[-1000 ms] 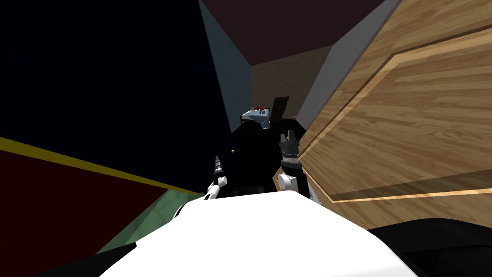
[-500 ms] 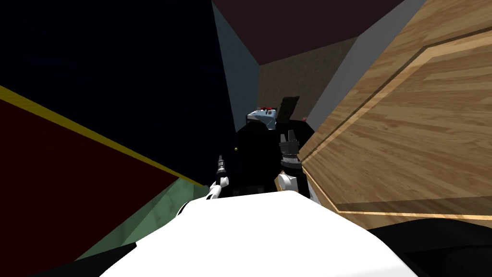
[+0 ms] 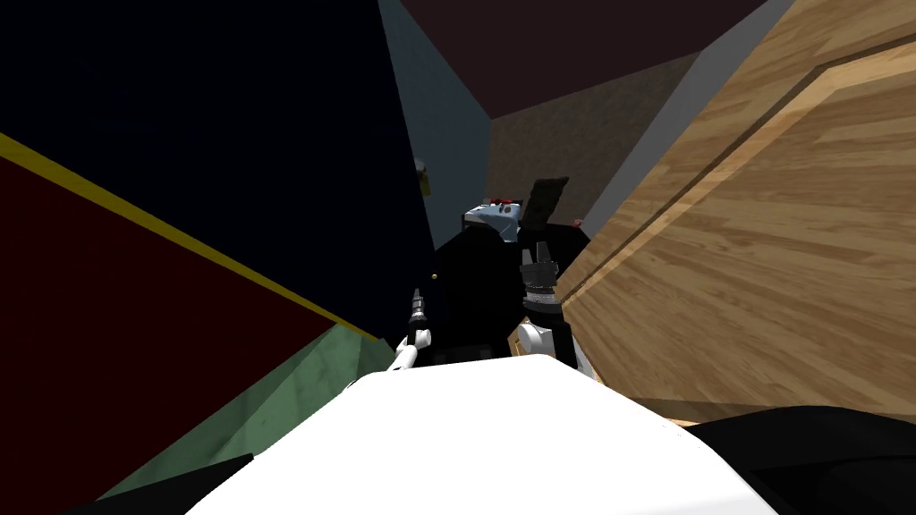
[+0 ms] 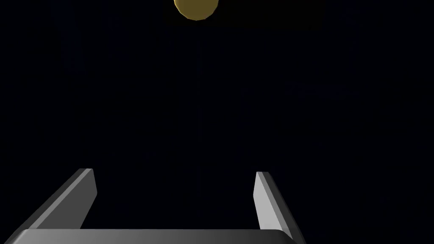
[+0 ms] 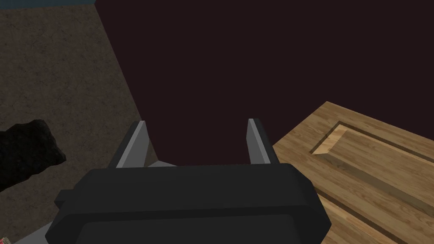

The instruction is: Push the door open

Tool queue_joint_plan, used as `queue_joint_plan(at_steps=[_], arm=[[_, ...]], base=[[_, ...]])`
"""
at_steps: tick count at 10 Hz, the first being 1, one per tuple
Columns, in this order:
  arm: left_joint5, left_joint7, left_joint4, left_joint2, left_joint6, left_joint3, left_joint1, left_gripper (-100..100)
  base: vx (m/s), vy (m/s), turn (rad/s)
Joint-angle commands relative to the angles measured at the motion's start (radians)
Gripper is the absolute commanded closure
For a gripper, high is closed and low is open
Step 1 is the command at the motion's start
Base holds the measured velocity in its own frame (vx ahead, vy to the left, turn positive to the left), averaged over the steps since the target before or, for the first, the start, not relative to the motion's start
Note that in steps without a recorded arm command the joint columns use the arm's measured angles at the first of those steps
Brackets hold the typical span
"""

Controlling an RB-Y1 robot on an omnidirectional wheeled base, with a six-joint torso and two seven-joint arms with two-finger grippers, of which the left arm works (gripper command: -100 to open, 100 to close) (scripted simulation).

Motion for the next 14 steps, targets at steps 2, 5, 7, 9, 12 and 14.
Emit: queue_joint_plan(at_steps=[2,5,7,9,12,14], arm=[[-0.007,0.011,0.026,-0.010,-0.015,-0.006,-0.010,-100],[-0.011,0.014,0.024,-0.018,-0.013,-0.009,-0.009,-100],[-0.008,0.014,0.041,-0.006,-0.024,-0.007,-0.017,-100],[-0.008,0.013,0.041,0.000,-0.024,-0.007,-0.017,-100],[-0.005,0.012,0.042,0.024,-0.025,-0.007,-0.018,-100],[-0.003,0.010,0.044,0.043,-0.025,-0.008,-0.018,-100]], base=[[0.022,-0.104,0.013],[-0.018,-0.194,0.015],[-0.003,-0.004,0.020],[0.035,0.189,0.011],[0.056,0.215,0.014],[0.064,0.189,0.010]])
